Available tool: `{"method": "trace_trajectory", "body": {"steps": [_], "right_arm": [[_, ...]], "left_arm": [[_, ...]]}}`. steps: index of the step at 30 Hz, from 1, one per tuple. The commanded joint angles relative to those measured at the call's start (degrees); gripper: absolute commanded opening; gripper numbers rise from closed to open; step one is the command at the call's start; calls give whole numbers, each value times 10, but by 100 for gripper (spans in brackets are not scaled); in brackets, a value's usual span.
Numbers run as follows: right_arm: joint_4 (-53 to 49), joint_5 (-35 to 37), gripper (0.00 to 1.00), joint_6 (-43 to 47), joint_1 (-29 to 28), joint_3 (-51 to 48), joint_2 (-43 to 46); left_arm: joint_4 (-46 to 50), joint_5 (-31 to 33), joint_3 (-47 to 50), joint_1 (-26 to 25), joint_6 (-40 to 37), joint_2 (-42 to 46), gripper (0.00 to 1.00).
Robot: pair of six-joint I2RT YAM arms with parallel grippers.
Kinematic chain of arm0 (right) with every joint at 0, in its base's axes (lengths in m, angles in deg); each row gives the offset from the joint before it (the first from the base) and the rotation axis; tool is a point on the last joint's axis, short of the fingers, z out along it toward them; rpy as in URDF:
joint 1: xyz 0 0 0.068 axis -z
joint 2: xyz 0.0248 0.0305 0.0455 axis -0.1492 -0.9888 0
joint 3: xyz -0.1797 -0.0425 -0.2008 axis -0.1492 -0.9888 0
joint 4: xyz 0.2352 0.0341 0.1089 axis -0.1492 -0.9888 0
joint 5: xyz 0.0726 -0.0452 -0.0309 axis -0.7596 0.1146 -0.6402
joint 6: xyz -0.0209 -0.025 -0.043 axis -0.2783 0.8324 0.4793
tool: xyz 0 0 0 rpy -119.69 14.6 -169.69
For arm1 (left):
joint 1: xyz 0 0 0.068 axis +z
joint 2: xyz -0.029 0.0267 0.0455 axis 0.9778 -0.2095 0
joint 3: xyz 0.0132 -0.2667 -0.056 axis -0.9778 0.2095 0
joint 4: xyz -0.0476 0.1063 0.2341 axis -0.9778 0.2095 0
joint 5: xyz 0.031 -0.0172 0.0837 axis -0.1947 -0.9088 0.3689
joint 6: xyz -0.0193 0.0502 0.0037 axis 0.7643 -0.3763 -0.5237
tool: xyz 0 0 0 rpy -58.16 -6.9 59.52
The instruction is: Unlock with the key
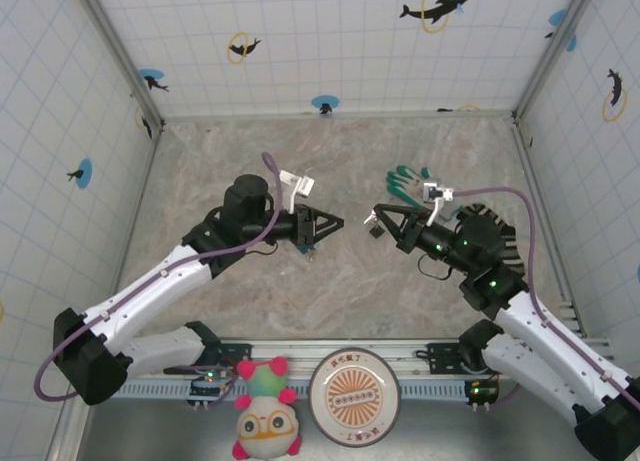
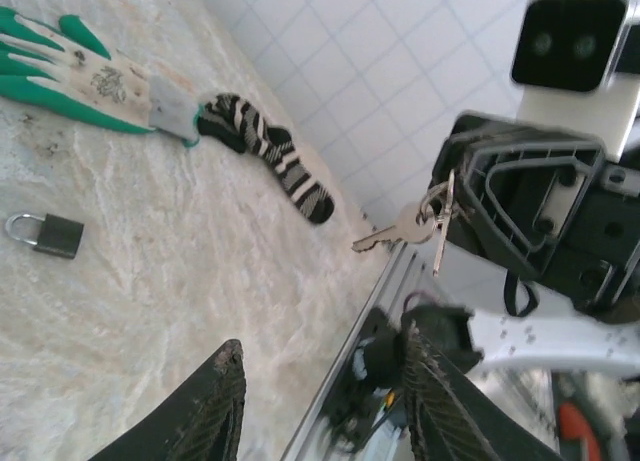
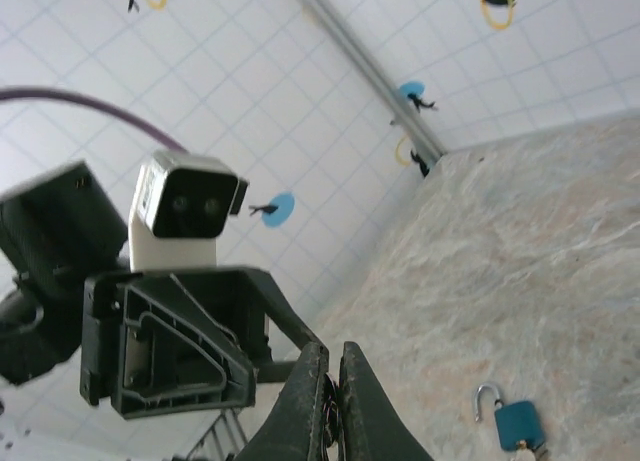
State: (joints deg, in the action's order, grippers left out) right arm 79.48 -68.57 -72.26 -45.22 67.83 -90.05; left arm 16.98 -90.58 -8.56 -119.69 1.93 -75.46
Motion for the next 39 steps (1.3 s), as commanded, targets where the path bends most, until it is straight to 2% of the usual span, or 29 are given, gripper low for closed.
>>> {"method": "trace_trajectory", "body": {"steps": [1,5,12,15,22,33,39], "right_arm": [[74,117,0,-31,-25,-24,8],[125,177,0,-64,-59,-42,-3],[182,212,0,-87,-104,-53,-35],[199,210,0,-92,-113,-53,-45],[223,207,0,-97,-120,-56,-56],[247,197,0,-103,-121,-55,-77],[251,192,0,-106,-123,-57,-77]], "left_arm": [[-153,24,40,3,106,15,45],[-220,27,65,1,135,14,47],[-293,8,84,-27,146,7,51],[-327,-1,91,-33,155,4,52],[-333,-13,85,-40,156,-10,50],[-344,-16,80,-48,155,-19,35],[-343,-14,81,-49,154,-20,16]]}}
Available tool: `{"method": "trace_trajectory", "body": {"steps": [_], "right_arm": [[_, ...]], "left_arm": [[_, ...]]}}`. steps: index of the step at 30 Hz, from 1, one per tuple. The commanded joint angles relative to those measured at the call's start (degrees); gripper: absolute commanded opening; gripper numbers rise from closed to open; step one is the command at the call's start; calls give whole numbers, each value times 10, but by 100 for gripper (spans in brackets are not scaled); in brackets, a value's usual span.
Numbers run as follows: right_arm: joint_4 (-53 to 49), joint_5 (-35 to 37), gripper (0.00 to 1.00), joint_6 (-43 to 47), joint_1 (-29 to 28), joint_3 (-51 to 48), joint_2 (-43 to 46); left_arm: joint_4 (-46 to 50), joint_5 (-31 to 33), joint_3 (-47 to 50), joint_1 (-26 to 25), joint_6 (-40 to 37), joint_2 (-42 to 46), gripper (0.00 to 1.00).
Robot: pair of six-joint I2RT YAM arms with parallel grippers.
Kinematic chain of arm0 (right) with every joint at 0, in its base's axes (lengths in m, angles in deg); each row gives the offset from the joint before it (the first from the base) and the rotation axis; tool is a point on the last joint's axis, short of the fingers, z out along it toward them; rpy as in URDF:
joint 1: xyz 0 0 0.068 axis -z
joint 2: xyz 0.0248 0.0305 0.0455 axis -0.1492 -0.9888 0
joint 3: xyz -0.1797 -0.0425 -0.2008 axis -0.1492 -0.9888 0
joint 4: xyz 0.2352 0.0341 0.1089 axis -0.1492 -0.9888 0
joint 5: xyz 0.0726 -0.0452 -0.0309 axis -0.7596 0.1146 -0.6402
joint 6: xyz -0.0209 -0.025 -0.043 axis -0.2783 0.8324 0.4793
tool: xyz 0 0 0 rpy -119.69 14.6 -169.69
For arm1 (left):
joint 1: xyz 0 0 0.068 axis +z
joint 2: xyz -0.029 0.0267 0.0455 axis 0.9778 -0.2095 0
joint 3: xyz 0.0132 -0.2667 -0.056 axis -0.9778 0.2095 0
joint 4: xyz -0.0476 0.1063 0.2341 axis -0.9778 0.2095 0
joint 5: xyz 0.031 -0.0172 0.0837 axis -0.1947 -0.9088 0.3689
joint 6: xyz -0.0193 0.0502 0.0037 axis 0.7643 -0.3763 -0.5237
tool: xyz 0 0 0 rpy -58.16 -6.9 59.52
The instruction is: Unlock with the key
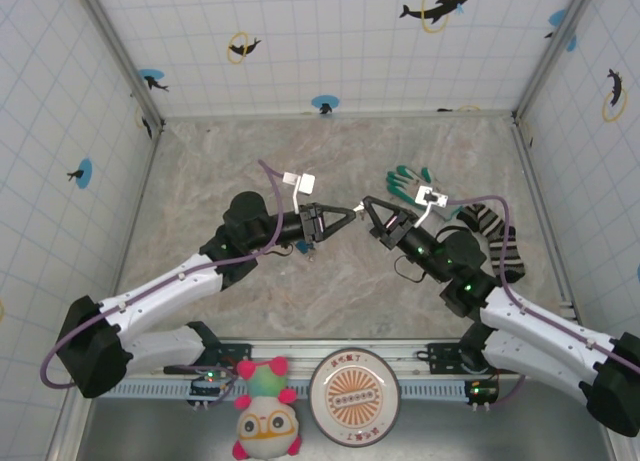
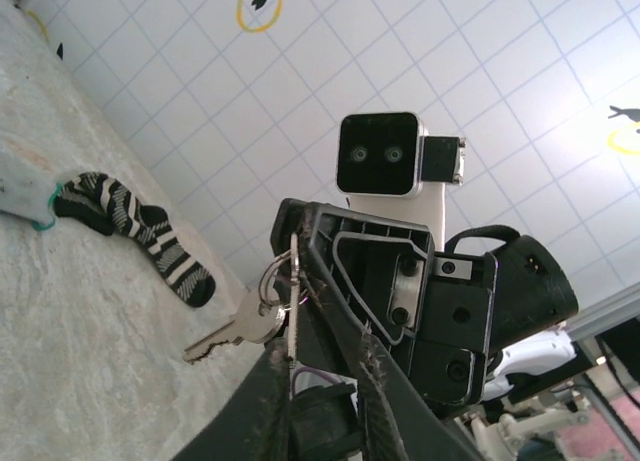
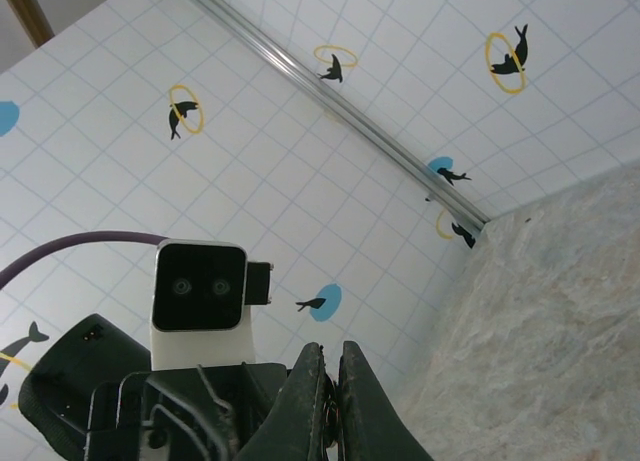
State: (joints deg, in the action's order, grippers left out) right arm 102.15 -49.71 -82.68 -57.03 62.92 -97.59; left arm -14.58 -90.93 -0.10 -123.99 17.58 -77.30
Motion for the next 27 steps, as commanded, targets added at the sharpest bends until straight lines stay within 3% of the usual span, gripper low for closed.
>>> {"method": "trace_trajectory", "body": {"steps": [1,5,11,12,15,17,22,27], "right_arm": [[23,1,0,-2,-6,-8,-1],[11,-9,0,0,-6,-6,-1],[-29,-17,0,8,-4,-3,11],[-41,-16,3,12,-2,-3,16],[-101,6,26,29,9,-2,44],[-161,23,35,51,17,5,67],[-269,16,43,90,45,27,109],[-285,-102,39,78,104,34,104]], "left_arm": [[-27,-10,-4,-6,-3,-2,13],[-25,-7,-5,-6,-4,0,2],[-2,1,-9,-6,-20,10,0],[30,11,-17,-6,-33,10,0],[159,40,-60,-6,-85,0,0],[234,47,-89,-5,-120,-14,0],[390,37,-156,-4,-204,-55,0],[483,-11,-208,-2,-275,-87,0]]}}
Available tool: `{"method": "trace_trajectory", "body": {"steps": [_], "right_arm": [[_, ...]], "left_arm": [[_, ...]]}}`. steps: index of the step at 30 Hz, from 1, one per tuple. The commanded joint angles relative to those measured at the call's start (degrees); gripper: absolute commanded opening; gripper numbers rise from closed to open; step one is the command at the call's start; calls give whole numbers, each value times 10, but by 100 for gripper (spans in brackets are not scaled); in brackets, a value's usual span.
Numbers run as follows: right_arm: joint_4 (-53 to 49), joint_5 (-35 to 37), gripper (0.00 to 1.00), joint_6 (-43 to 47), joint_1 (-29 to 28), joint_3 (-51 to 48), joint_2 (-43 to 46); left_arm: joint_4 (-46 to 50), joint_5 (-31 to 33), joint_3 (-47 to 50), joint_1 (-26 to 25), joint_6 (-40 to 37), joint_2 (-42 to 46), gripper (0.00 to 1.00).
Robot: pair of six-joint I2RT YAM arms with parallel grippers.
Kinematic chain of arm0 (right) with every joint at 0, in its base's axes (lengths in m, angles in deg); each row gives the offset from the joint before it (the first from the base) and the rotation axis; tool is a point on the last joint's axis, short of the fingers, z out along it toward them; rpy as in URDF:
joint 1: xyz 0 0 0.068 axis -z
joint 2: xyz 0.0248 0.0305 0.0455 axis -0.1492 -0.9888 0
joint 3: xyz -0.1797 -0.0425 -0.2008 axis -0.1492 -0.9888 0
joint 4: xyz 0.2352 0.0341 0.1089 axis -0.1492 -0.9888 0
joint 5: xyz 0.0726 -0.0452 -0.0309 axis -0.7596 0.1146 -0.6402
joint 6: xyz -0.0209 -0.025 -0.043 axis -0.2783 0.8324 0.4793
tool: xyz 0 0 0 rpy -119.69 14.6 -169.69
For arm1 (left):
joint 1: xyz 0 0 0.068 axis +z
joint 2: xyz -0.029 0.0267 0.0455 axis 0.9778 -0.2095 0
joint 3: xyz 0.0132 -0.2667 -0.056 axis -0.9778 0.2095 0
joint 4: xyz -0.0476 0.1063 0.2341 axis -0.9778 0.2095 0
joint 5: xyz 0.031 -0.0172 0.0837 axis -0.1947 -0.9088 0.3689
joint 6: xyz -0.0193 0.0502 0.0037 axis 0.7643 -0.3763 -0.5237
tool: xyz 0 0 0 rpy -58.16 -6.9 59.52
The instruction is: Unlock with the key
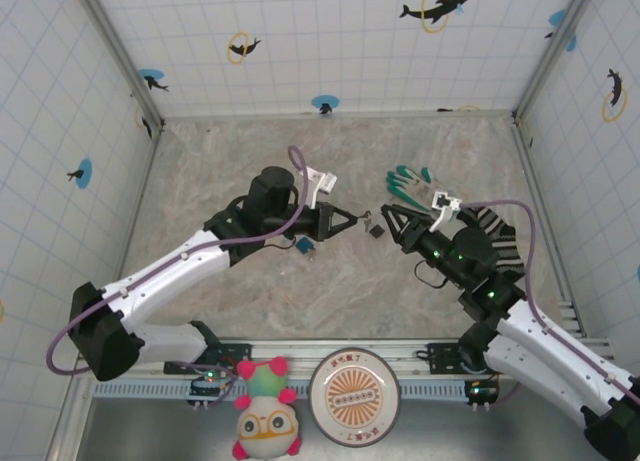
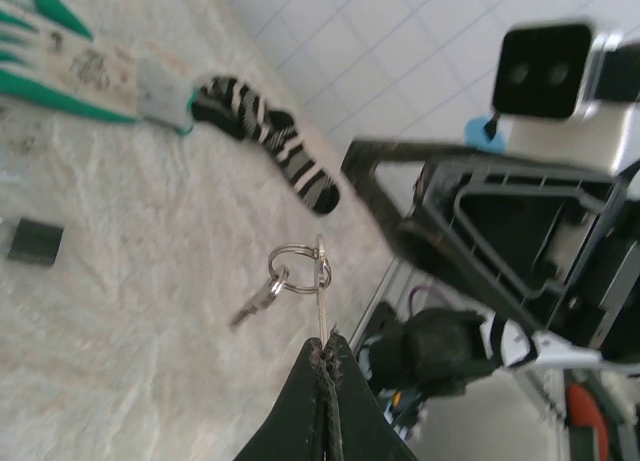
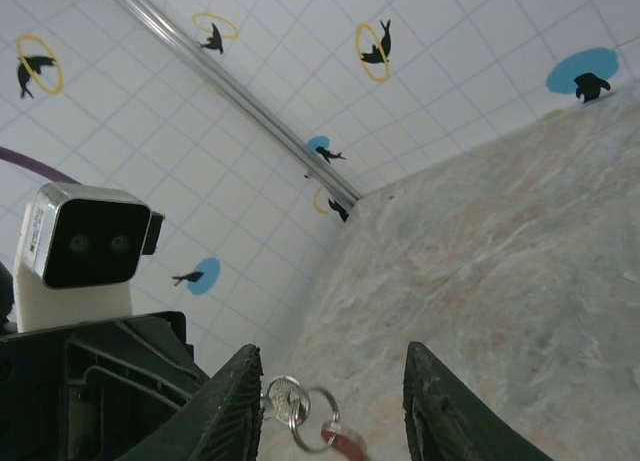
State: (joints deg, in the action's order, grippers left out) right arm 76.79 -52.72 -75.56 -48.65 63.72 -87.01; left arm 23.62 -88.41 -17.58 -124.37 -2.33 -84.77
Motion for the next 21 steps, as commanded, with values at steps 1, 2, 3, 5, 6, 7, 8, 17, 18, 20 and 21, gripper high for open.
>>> {"method": "trace_trajectory", "body": {"steps": [1,2,3,5,6,7,8,17,18,20,21], "right_arm": [[-31,-90,39,4,28,28,-7],[-26,-125,39,-2,36,30,-14],[-16,-152,39,-7,42,31,-24],[-4,-194,39,-16,50,36,-39],[4,-214,38,-18,51,38,-48],[10,-229,38,-19,51,39,-53],[22,-246,38,-20,51,40,-58],[37,-308,40,-19,53,39,-55],[37,-312,40,-20,53,37,-54],[32,-317,38,-19,53,34,-51],[28,-319,37,-17,53,35,-50]], "left_arm": [[108,-47,-40,1,-84,-16,0],[110,-63,-43,1,-91,-17,0],[111,-72,-46,1,-96,-18,0],[112,-87,-50,1,-103,-17,0],[112,-93,-52,1,-106,-16,0],[112,-95,-53,1,-108,-14,0],[112,-96,-52,2,-110,-13,0],[98,-111,-42,1,-111,-3,0],[96,-112,-42,1,-110,-3,0],[94,-112,-41,2,-111,-1,0],[94,-111,-41,1,-111,-1,0]]}}
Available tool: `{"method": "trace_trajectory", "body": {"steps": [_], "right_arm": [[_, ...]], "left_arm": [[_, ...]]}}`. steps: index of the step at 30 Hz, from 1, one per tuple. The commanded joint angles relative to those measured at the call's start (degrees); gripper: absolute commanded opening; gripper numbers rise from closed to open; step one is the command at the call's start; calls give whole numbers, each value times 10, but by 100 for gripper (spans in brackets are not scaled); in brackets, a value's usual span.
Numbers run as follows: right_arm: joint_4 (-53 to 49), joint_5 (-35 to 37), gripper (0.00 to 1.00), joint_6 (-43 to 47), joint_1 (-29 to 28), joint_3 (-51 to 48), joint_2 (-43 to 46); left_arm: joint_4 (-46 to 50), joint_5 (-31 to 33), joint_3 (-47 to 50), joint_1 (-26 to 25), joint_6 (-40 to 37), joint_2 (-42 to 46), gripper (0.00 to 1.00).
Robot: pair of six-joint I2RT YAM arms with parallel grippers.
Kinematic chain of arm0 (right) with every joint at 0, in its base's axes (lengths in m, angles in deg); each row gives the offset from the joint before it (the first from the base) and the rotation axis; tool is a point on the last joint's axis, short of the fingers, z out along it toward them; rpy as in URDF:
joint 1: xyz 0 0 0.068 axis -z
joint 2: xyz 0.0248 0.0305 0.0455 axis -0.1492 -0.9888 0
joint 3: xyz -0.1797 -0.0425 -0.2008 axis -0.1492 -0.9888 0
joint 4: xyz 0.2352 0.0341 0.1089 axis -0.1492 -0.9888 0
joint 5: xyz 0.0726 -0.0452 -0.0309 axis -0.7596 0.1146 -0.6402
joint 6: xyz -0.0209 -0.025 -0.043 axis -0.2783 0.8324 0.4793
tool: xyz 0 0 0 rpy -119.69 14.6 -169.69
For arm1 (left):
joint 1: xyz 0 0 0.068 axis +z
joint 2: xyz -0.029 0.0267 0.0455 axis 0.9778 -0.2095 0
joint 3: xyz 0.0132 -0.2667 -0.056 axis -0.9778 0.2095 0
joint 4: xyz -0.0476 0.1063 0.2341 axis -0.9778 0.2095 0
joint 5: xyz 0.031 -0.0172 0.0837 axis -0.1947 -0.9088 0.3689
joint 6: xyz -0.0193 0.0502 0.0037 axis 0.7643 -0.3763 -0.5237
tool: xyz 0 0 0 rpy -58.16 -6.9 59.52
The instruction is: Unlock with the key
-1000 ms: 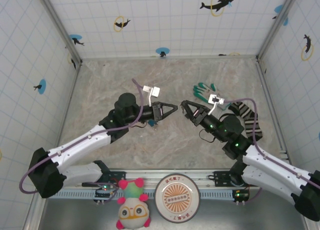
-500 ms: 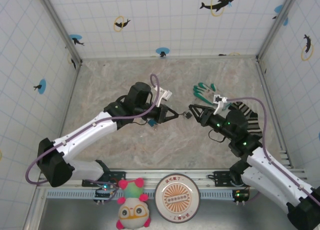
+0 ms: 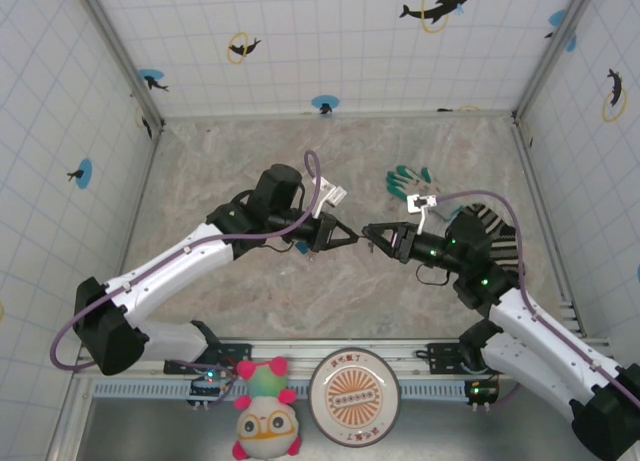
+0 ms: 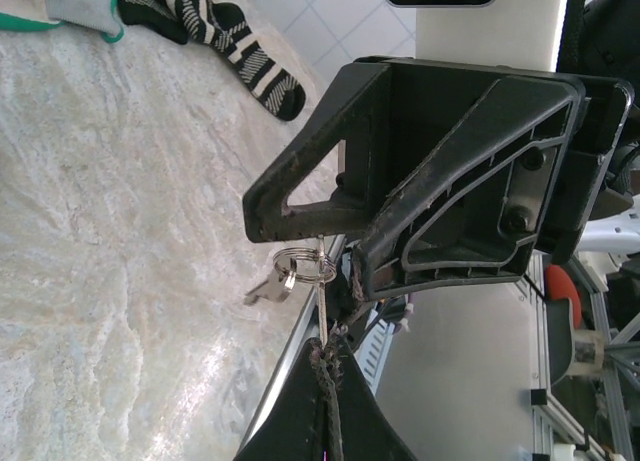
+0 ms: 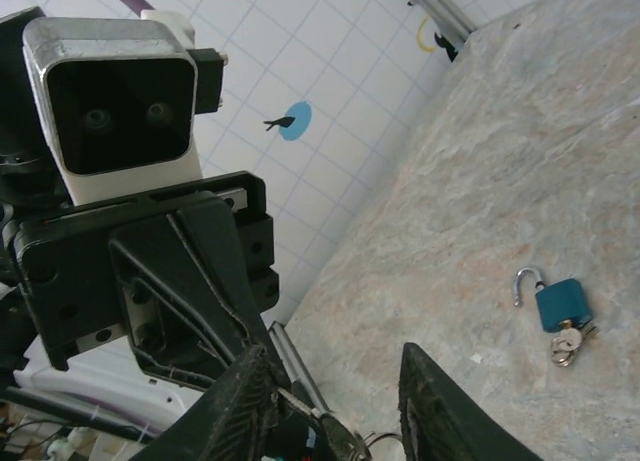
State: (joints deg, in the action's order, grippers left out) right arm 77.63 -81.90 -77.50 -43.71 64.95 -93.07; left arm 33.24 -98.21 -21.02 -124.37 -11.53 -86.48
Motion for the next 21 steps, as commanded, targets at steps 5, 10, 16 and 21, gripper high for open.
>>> {"method": "trace_trajectory", "body": {"steps": [5,10,16,21], "right_arm": [[-1,-32,34,15,6,20,26],[-16,-47,35,22,9,20,34],[-20,-55,33,26,9,17,33],[-18,-55,21,28,10,11,37]], "left_arm": [[-3,-12,-4,1,-20,16,0],[-4,-11,-1,1,-21,22,0],[-10,-15,-4,1,-19,25,0],[-15,-20,-1,1,-16,28,0]]}}
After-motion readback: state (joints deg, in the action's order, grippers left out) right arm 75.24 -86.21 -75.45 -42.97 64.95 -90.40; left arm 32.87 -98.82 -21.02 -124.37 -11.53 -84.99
